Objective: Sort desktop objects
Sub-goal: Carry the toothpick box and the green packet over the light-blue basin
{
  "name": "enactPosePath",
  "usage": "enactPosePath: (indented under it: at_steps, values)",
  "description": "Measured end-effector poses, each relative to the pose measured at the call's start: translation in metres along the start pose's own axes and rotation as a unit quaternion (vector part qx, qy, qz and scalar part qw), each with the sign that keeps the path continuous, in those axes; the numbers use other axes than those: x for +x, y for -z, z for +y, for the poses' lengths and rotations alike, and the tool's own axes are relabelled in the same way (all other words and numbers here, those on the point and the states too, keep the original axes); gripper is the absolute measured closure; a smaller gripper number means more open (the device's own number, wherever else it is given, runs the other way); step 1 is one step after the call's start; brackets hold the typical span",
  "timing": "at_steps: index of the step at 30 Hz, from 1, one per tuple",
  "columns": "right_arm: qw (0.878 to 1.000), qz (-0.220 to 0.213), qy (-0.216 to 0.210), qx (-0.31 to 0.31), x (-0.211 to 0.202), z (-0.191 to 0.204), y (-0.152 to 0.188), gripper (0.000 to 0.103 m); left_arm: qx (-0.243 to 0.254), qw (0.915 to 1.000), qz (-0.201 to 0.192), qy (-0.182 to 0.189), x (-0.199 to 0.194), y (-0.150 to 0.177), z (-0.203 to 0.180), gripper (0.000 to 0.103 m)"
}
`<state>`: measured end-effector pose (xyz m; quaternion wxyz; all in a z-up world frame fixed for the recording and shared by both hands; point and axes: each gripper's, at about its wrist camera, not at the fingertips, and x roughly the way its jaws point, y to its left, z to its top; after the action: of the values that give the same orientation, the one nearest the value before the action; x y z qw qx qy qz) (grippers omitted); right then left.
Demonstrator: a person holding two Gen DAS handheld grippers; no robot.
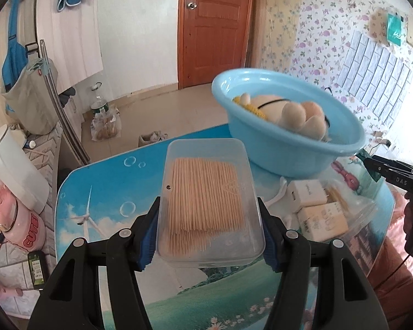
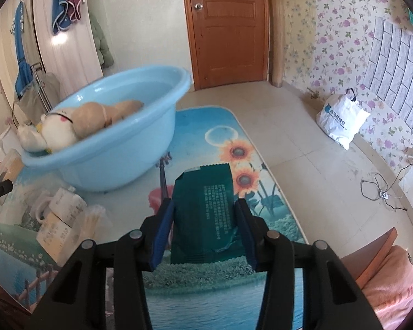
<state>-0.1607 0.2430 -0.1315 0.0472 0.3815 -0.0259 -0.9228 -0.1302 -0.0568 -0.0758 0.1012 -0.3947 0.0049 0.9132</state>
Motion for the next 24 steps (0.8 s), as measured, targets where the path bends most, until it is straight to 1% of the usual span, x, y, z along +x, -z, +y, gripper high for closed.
enactPosePath:
  at_steps: [5, 9, 13, 16, 18, 20, 24]
  values:
    - [1.0, -0.009, -0.001, -0.004, -0.002, 0.0, -0.005, 0.058, 0.008, 0.9999, -0.012, 0.0, -0.008, -0.006, -0.006, 0.042]
    - [1.0, -0.015, -0.005, 0.009, -0.004, -0.007, -0.006, 0.058, 0.007, 0.9999, -0.015, -0.003, -0.009, -0.008, -0.008, 0.042]
    - [0.999, -0.032, 0.006, 0.02, -0.012, -0.014, -0.013, 0.058, 0.006, 0.9997, -0.024, -0.007, -0.014, -0.013, -0.009, 0.042]
    - [0.998, -0.048, 0.006, 0.034, -0.019, -0.019, -0.02, 0.058, 0.005, 0.9994, -0.032, -0.006, -0.019, -0.017, -0.012, 0.042]
    - [0.998, -0.058, -0.001, 0.035, -0.025, -0.017, -0.026, 0.058, 0.007, 0.9994, -0.035, -0.005, -0.019, -0.02, -0.014, 0.042]
    - [0.997, -0.074, -0.007, 0.024, -0.033, -0.011, -0.033, 0.058, 0.011, 0.9992, -0.039, -0.003, -0.021, -0.023, -0.016, 0.042]
    - [0.994, -0.098, -0.037, 0.008, -0.043, 0.007, -0.042, 0.058, 0.013, 0.9985, -0.052, 0.006, -0.025, -0.031, -0.023, 0.042]
